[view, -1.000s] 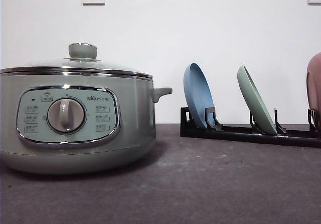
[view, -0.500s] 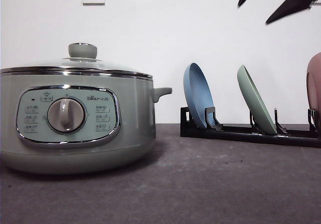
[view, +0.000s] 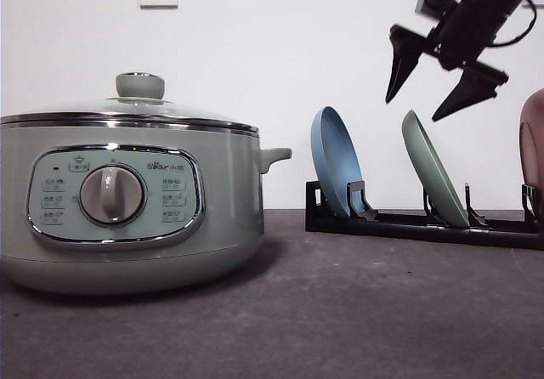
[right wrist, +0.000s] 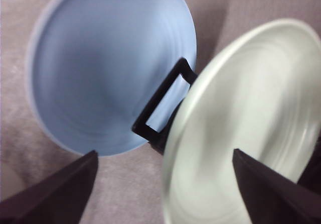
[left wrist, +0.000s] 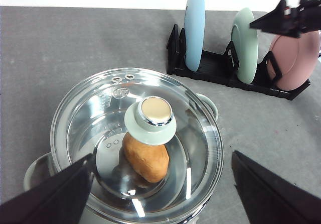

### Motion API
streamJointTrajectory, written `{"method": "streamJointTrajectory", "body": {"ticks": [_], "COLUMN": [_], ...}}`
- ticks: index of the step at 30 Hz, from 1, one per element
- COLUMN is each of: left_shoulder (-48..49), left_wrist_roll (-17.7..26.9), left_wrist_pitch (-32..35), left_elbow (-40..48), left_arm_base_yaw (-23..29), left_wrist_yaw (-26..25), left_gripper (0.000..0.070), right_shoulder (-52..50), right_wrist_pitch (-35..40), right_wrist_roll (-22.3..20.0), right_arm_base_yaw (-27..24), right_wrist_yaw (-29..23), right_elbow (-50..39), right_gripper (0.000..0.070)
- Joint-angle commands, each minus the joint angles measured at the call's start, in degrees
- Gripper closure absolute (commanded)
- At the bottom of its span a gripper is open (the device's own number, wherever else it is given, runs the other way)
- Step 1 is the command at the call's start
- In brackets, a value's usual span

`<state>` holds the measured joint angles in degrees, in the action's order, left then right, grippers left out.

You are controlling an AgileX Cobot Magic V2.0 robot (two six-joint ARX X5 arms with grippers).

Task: Transfer potato from steamer to green plate

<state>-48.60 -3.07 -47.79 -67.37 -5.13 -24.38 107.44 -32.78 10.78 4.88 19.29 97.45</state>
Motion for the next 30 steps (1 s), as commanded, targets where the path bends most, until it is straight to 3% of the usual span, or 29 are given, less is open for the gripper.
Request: {"method": "streamJointTrajectory", "body": {"ticks": [1,17,30], "left_shoulder": [-0.35,-0.35,-0.36], "left_wrist_roll": [-0.2,-0.18,-0.15], "left_wrist_pitch": [0.57,0.52,-0.28], "left_elbow": [-1.46,-1.46,-1.46], "left_arm_base_yaw": [-0.13,-0.13,-0.13], "left_wrist_yaw": [-0.28,-0.28,-0.28], "left_gripper": [0.0144,0.0144,0.0144], "right_shoulder": [1.87,3.47,0.6], "right_wrist_pitch": [0.63,0.66,1.32], "right_wrist_roll": [0.28,0.18,0.42], "right_arm_base_yaw": [0.4,0.62,0.6], "right_wrist_yaw": [-0.16,-0.24,0.42], "right_elbow": [1.44,1.44,2.33], "right_gripper": [0.0279,0.0691,0.0692]}}
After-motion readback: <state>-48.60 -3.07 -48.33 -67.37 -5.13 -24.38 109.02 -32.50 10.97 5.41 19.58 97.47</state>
